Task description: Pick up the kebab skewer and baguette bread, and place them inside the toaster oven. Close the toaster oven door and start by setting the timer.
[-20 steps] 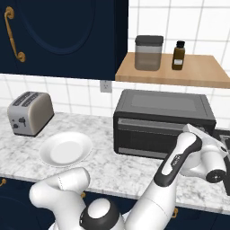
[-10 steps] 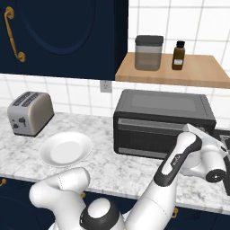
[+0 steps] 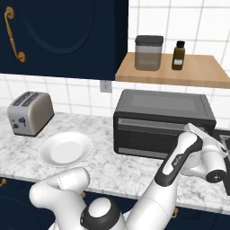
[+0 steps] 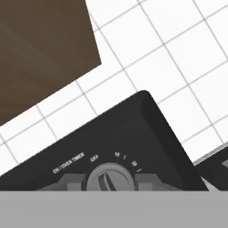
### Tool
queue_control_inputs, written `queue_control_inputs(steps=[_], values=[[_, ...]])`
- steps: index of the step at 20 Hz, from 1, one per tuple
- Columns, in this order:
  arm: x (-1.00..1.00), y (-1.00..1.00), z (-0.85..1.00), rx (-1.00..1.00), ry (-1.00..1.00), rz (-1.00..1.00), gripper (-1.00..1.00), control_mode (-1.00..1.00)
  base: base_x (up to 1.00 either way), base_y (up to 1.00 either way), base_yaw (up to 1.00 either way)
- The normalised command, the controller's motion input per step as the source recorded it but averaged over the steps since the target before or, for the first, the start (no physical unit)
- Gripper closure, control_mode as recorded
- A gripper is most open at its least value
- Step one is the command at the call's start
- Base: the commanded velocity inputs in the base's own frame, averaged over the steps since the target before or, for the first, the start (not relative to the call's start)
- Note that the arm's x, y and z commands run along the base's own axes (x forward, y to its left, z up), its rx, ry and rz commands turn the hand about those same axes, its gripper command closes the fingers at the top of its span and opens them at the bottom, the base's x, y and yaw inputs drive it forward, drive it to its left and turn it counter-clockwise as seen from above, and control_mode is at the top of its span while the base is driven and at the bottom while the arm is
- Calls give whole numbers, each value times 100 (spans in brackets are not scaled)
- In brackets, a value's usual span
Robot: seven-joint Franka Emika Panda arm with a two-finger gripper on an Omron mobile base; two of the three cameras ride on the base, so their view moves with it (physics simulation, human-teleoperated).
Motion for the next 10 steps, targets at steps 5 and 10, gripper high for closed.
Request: queue_control_inputs(steps=[5,10], values=[[0,-4,-6,17,0,-1,100,-100,0,0,0],[0,0,-3,21,0,-5,100,-100,0,0,0]])
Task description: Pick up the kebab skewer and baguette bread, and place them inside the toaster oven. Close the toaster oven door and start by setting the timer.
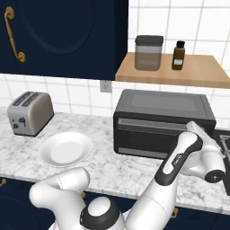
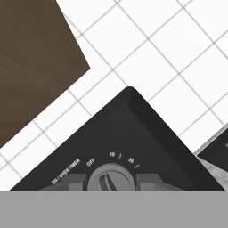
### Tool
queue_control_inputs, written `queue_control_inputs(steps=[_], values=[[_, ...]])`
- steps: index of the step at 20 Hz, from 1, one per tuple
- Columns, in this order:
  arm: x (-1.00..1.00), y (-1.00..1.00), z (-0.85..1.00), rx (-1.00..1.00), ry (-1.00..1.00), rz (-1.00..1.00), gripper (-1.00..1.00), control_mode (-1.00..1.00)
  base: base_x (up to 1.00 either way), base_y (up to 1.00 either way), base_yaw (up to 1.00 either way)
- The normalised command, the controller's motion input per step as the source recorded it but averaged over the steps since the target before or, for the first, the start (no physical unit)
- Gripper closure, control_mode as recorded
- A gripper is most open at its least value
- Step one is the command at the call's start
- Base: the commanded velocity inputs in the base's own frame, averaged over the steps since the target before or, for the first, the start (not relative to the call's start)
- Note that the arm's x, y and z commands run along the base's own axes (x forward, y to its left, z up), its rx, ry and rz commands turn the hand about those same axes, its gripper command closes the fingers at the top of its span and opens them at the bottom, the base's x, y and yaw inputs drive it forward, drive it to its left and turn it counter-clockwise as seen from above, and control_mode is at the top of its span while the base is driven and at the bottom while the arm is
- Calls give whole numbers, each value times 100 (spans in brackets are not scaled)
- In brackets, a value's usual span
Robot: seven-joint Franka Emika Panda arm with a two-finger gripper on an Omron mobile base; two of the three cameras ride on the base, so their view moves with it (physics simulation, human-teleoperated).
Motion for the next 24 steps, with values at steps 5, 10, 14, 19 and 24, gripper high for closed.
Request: queue_control_inputs(steps=[5,10,14,19,24], values=[[-2,-10,0,27,0,-4,100,-100,0,0,0],[-5,-14,0,29,-1,-2,100,-100,0,0,0],[-4,-16,0,31,-2,-1,100,-100,0,0,0],[-5,-17,0,31,-2,-1,100,-100,0,0,0],[-6,-18,0,32,-1,-1,100,-100,0,0,0]])
